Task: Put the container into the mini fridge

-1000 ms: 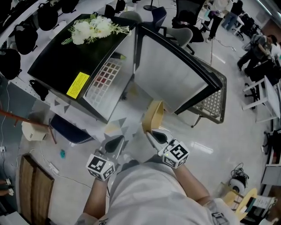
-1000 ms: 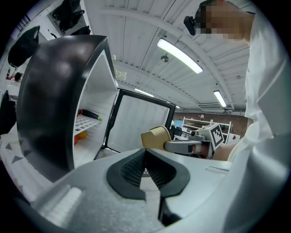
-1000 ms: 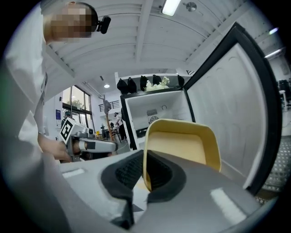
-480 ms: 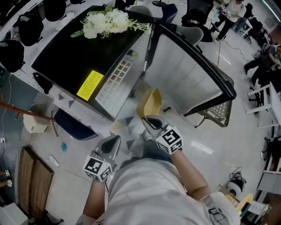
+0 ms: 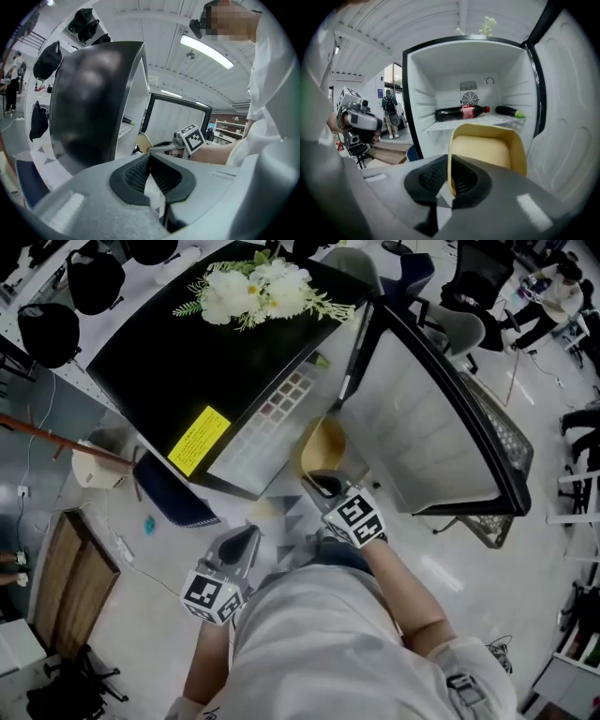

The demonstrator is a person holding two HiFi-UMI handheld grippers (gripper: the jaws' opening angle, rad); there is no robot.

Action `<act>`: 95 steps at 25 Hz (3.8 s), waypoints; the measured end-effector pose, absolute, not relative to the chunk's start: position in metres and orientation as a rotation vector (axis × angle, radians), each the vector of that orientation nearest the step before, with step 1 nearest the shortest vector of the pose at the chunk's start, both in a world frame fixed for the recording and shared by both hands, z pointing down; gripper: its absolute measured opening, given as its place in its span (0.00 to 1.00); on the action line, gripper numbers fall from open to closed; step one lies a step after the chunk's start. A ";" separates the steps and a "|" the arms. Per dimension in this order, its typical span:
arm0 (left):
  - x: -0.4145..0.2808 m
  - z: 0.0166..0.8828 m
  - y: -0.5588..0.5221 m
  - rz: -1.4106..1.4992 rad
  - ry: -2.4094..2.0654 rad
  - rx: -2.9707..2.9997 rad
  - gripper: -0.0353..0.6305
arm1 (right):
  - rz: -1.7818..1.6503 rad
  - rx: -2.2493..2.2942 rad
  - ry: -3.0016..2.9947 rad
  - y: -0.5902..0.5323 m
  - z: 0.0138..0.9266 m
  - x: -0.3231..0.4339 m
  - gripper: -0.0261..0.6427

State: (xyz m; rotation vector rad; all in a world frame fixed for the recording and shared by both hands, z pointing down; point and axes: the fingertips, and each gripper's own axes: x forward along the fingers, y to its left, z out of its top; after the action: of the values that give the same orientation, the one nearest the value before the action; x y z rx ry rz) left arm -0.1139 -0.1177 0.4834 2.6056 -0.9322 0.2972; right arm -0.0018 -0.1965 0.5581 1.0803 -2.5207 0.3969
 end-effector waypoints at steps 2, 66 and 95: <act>-0.111 0.482 -0.121 0.300 -0.979 2.590 0.06 | 0.379 1.028 -2.515 -0.208 0.565 -0.002 0.06; -0.116 0.486 -0.127 0.224 -1.221 2.432 0.07 | 0.251 1.032 -2.398 -0.295 0.593 0.004 0.13; -0.042 0.475 -0.155 0.195 -0.766 2.679 0.07 | 0.409 1.394 -2.581 -0.143 0.462 0.081 0.04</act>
State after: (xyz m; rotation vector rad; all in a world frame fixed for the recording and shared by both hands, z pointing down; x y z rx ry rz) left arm -0.0415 -0.1549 0.4755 2.6794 -0.7663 0.1949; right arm 0.0814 -0.1429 0.4621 1.3944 -2.5812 0.4094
